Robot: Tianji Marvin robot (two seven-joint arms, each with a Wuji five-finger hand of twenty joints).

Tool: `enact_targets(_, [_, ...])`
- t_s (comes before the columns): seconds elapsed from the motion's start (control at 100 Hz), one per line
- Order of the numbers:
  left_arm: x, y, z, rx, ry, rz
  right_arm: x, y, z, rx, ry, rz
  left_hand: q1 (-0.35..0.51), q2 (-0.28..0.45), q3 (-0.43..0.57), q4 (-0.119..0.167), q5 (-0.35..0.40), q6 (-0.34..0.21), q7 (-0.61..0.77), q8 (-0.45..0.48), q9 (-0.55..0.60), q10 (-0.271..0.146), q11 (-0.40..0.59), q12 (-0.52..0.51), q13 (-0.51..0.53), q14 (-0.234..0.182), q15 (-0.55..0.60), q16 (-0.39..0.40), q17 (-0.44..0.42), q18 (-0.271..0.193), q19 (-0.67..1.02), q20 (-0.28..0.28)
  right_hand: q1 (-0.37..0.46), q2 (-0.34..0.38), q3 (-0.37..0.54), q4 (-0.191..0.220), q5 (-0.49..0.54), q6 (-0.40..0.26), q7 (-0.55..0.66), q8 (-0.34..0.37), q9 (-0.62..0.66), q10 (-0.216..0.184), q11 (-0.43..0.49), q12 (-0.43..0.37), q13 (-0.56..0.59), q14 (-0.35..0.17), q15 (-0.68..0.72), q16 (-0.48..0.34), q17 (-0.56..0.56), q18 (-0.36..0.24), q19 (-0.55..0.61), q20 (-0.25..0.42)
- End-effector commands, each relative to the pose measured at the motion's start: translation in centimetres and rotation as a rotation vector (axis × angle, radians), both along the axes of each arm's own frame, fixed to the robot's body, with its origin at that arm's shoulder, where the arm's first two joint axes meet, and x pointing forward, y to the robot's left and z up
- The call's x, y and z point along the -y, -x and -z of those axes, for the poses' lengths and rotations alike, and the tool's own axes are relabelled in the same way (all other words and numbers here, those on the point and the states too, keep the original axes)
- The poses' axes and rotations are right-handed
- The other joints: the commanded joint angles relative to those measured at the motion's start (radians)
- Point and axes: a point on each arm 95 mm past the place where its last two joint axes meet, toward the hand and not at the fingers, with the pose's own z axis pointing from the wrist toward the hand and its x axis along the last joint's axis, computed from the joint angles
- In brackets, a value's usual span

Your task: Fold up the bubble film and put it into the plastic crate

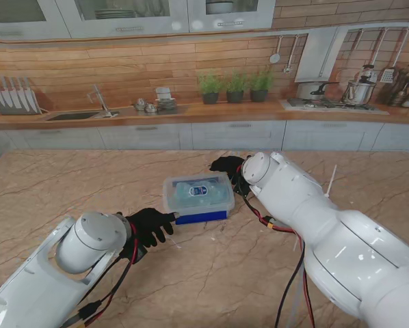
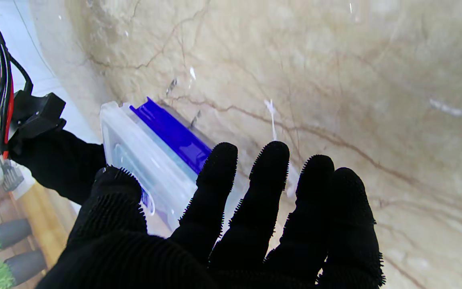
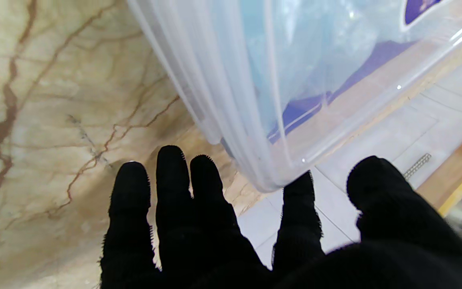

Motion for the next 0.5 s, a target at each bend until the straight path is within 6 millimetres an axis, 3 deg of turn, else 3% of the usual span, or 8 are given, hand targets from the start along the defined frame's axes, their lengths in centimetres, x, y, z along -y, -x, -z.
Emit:
enact_targets(0.0, [0.5, 0.2, 0.9, -0.032, 0.021, 0.011, -0.9, 0.0, -0.3, -0.002, 0.002, -0.029, 0.029, 0.025, -0.008, 0.016, 0.016, -0.037, -0.038, -0.015, -0.006, 0.01, -0.018, 0.0, -0.014, 0.0, -0.007, 0.003, -0.012, -0.021, -0.001, -0.01, -0.024, -0.017, 0.003, -0.008, -0.027, -0.046, 0.024, -0.007, -0.019, -0.022, -0.02, -0.006, -0.022, -0.02, -0.009, -0.006, -0.015, -0.027, -0.012, 0.022])
enact_targets(0.12, [1.1, -0.4, 1.6, -0.071, 0.038, 0.047, -1.2, 0.3, -0.1, -0.012, 0.003, -0.049, 0.023, 0.027, -0.009, 0.016, 0.008, -0.052, -0.08, -0.032, -0.01, 0.01, -0.03, -0.002, -0.017, -0.001, -0.015, 0.003, -0.015, -0.023, -0.002, -0.012, -0.012, -0.018, 0.001, -0.009, 0.078, -0.026, 0.082, 0.001, -0.009, -0.019, -0.017, -0.003, -0.021, -0.025, -0.008, -0.003, -0.014, -0.03, -0.019, 0.023])
enact_targets(0.21, [1.3, -1.0, 2.3, -0.093, 0.035, 0.038, -1.3, 0.9, 0.2, -0.017, -0.001, -0.049, 0.019, 0.031, -0.009, 0.016, -0.009, -0.051, -0.094, -0.036, -0.026, 0.008, -0.033, -0.001, -0.032, -0.008, -0.02, 0.003, -0.026, -0.033, -0.006, -0.015, 0.005, -0.021, -0.01, -0.011, 0.21, 0.031, 0.111, 0.002, -0.001, -0.014, -0.016, -0.001, -0.024, -0.024, -0.006, -0.001, -0.014, -0.026, -0.029, 0.028])
enact_targets(0.49, [1.7, -1.7, 3.2, -0.05, 0.046, -0.018, -0.7, 4.0, 1.0, -0.044, 0.048, -0.066, -0.047, 0.038, -0.023, 0.013, -0.065, -0.023, -0.125, -0.048, -0.048, 0.005, -0.03, 0.003, -0.045, -0.01, -0.02, 0.007, -0.029, -0.038, -0.006, -0.019, 0.009, -0.015, -0.016, -0.006, 0.332, 0.178, 0.134, 0.028, 0.02, -0.001, -0.003, 0.004, -0.019, -0.015, 0.0, 0.001, -0.009, -0.017, -0.036, 0.035])
